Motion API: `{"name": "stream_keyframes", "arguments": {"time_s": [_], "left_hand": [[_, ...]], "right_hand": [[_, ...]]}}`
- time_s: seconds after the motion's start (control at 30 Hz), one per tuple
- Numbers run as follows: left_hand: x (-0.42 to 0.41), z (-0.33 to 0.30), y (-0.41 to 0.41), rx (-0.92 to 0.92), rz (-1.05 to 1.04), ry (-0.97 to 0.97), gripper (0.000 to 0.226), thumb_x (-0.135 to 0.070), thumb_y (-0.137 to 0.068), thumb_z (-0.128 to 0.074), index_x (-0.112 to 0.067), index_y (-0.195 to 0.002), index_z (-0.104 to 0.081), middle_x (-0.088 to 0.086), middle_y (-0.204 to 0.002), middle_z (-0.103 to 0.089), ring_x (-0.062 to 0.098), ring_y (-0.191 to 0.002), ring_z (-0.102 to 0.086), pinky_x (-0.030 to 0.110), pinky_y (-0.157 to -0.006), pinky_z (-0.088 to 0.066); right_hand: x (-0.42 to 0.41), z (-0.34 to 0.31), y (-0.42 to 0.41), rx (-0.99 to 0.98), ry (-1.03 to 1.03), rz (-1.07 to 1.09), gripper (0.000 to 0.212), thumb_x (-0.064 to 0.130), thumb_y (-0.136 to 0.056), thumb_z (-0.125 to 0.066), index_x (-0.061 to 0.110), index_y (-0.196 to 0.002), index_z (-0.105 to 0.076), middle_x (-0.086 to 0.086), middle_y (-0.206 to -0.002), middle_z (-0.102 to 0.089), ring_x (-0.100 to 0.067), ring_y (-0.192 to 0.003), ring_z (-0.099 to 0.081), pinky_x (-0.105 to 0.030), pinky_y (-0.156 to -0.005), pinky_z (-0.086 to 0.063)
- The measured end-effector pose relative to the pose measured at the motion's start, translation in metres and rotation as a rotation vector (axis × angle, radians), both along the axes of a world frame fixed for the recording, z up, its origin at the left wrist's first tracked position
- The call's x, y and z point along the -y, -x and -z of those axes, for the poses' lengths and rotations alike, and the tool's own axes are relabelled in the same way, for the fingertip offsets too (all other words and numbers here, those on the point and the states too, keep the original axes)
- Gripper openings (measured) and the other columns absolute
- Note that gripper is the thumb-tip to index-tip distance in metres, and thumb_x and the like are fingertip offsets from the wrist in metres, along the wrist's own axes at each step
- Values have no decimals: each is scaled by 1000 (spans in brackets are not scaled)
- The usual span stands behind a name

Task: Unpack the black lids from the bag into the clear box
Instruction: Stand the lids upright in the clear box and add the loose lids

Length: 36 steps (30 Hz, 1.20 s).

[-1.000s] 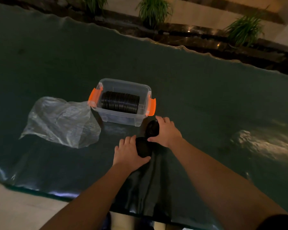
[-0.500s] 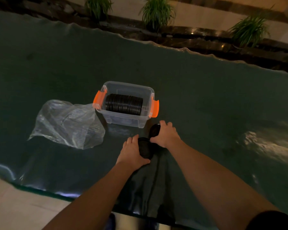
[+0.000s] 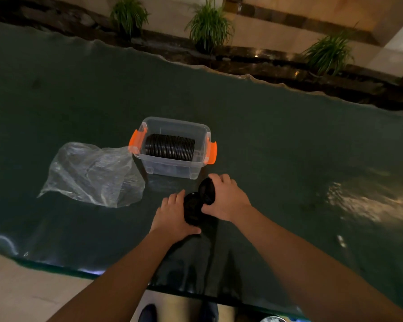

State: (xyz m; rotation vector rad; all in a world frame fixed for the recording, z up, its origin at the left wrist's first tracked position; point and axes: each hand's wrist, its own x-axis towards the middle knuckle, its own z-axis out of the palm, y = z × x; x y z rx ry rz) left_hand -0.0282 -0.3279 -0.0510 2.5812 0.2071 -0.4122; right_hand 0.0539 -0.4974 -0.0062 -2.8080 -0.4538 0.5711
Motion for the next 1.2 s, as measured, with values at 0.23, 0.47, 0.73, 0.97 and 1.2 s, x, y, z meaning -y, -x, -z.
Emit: {"name": "stream_keyframes", "arguments": {"time_s": [0.23, 0.47, 0.73, 0.97, 1.2], "left_hand": [[-24, -1, 21, 6, 24, -126, 133, -66, -59, -85, -18, -159, -12, 4, -158, -32, 27, -144, -31, 46, -114, -36], [-43, -18, 34, 103, 81, -189, 102, -27, -79, -77, -20, -159, -14, 4, -160, -31, 26, -145, -31, 43, -116, -34], [-46, -60, 31, 268, 111, -295, 80, -33, -91, -62, -21, -159, -22, 1, -158, -35, 23, -145, -33, 42, -115, -37], [-40, -92, 8, 369, 130, -398, 74, -35, -88, -62, -20, -154, -32, 3, -151, -44, 24, -140, -40, 46, -111, -42], [-52, -106, -60, 415, 310, -445, 66, -32, -85, -64, -21, -147, -43, 7, -151, -46, 29, -140, -40, 53, -112, -39]], "right_hand": [[-38, 17, 25, -26, 119, -152, 103, 56, -70, -74, 29, -153, -19, -11, -150, -34, -37, -131, -40, -50, -99, -47], [-40, 33, 49, 129, 118, -256, 101, 58, -83, -63, 13, -159, -13, -14, -165, -16, -34, -152, -9, -46, -123, -10], [-39, 42, 68, 152, 267, -327, 77, 37, -99, -52, 15, -159, -11, -20, -164, -17, -41, -147, -23, -51, -119, -25], [-37, 47, 61, 197, 336, -378, 72, 12, -91, -59, 6, -154, -25, -28, -151, -37, -48, -127, -46, -57, -104, -39], [-30, 51, 58, 189, 332, -344, 59, 11, -100, -45, 3, -154, -23, -31, -157, -29, -51, -138, -36, -62, -116, -26]]}}
